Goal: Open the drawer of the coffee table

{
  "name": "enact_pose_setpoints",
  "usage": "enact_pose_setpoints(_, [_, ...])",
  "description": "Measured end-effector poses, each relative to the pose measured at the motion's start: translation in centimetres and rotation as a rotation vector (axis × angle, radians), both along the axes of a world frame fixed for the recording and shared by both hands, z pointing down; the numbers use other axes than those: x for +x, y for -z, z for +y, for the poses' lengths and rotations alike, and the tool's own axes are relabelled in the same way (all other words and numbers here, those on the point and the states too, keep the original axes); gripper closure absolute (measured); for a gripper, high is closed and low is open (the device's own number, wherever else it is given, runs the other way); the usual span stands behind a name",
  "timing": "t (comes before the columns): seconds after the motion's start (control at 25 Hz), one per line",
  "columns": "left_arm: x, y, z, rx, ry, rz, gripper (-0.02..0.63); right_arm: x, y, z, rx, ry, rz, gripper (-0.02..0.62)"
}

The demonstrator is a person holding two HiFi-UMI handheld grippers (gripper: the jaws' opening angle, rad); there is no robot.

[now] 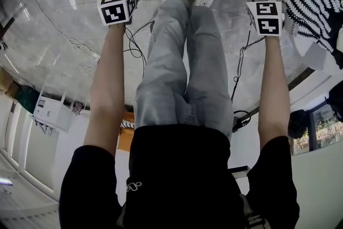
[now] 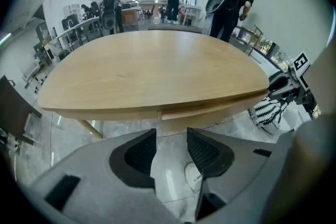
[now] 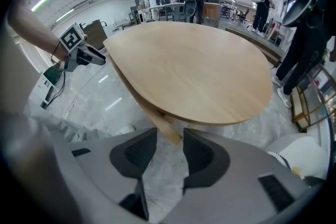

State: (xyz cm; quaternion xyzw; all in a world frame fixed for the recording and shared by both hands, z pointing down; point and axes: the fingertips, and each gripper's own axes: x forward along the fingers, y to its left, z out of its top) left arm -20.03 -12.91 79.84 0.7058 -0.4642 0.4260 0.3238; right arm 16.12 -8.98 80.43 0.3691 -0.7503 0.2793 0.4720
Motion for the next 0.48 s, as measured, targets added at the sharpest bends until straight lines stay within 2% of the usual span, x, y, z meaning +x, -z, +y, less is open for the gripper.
enact_pose_setpoints(0.16, [-0.3,-0.3,-1.3,0.005,-0.001,0.008,0.445,-0.2,-0.4,-0.2,-0.014,0.029,0.007,0.453])
enact_pose_setpoints(0.36, [0.0,-0.7,-1.7,-0.009,-0.024,0.057,0.443,-0.5,-1.0,-0.3,-0.035,0.051,0.013,0.448])
enact_pose_setpoints(0.48, [0.4,-0.9,-1.6,-0.025,-0.068,0.056,0.460,-0.6,-1.8,-0.3,-0.064,0.071,0.017,0.443])
